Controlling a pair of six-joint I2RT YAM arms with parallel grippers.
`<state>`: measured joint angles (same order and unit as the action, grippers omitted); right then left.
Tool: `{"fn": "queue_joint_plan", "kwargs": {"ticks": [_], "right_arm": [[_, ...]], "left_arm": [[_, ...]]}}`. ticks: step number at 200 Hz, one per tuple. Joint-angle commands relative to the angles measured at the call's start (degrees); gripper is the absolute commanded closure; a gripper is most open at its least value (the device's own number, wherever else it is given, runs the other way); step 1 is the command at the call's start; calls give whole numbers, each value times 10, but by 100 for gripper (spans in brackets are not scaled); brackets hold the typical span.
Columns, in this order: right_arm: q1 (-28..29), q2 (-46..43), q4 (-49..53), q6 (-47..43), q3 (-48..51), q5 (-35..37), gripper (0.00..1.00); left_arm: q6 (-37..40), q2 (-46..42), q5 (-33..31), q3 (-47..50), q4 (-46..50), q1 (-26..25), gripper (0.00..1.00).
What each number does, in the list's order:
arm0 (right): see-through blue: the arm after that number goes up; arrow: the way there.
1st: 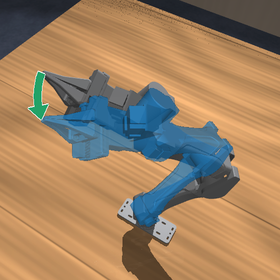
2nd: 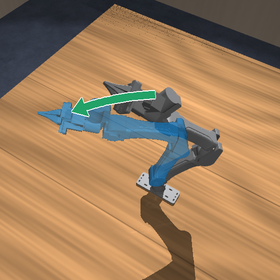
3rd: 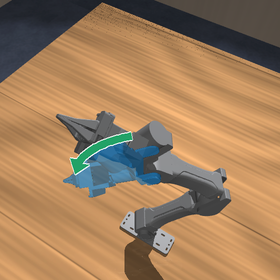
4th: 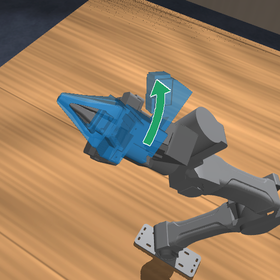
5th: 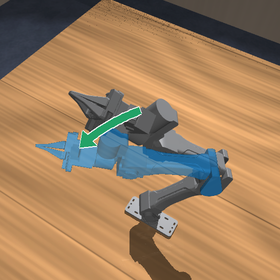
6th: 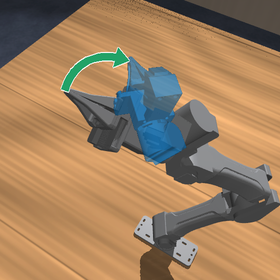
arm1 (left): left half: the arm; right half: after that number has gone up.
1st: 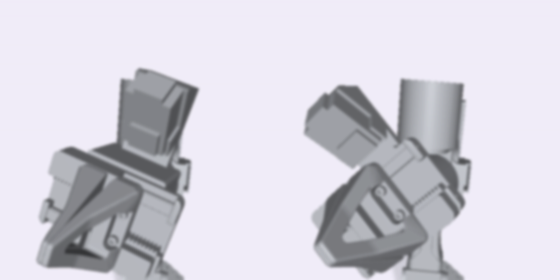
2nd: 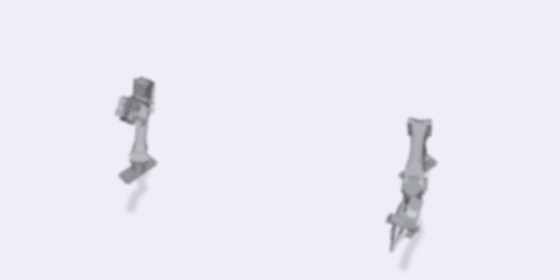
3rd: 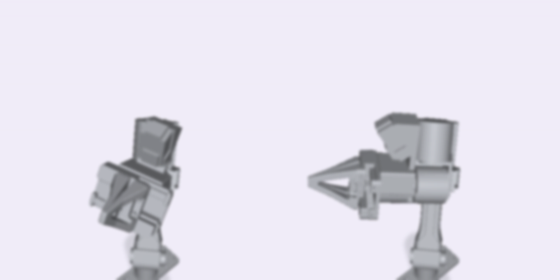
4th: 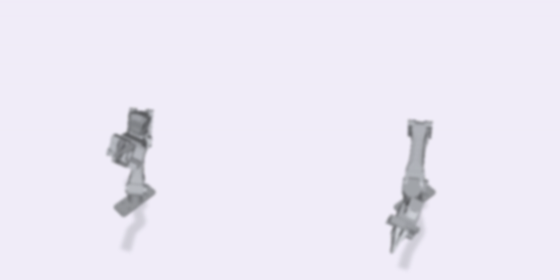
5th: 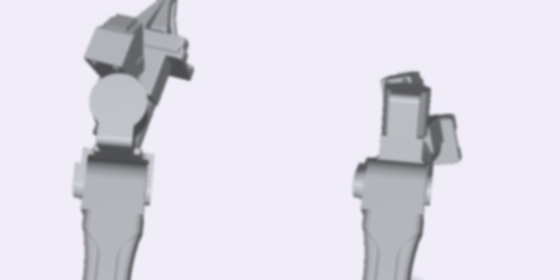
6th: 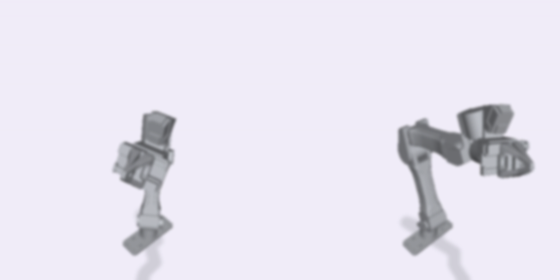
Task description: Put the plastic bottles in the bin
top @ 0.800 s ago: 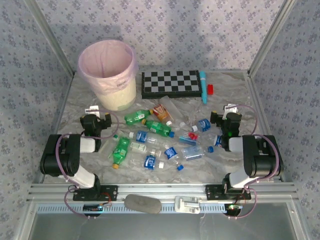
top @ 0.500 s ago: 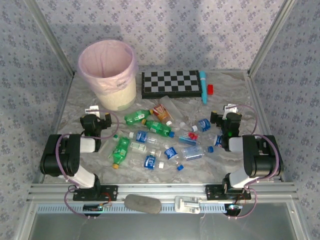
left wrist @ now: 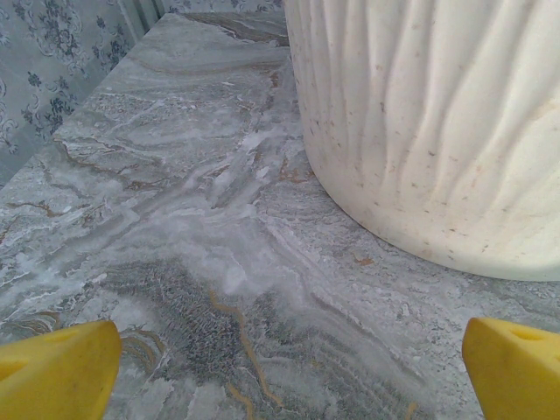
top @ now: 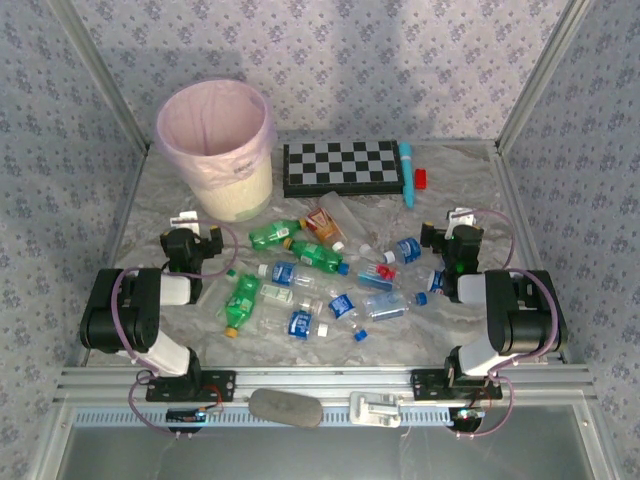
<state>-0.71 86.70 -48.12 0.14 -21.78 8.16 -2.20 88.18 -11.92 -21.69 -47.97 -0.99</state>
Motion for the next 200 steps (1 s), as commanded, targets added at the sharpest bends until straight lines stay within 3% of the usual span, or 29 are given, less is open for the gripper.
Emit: {"fn": "queue_joint_plan", "kwargs": {"ticks": [1, 38, 61, 87, 107, 127, 157, 200], "right_arm": [[-2, 6, 3, -6, -1, -4, 0], [14, -13, 17, -18, -3, 18, 0], [35, -53, 107, -44, -37, 22, 0], [74, -86, 181, -51, -71, 96, 0], [90, -116, 296, 9, -117, 131, 0], [90, -147, 448, 123, -172, 130, 0], [91, -166, 654, 237, -248, 53, 0], [95, -197, 823, 303, -284, -17, 0]], "left_arm": [[-7, -3, 9, -13, 1, 4, 0], [-10, -8, -3, -13, 3, 4, 0], [-24, -61, -42, -37, 91, 4, 0], [-34, -118, -69, -49, 154, 2, 0], [-85, -157, -114, -56, 216, 0, 0], [-177, -199, -116, -76, 322, 1, 0], [-266, -226, -36, -113, 457, 0, 0], [-340, -274, 96, -75, 469, -25, 0]]}}
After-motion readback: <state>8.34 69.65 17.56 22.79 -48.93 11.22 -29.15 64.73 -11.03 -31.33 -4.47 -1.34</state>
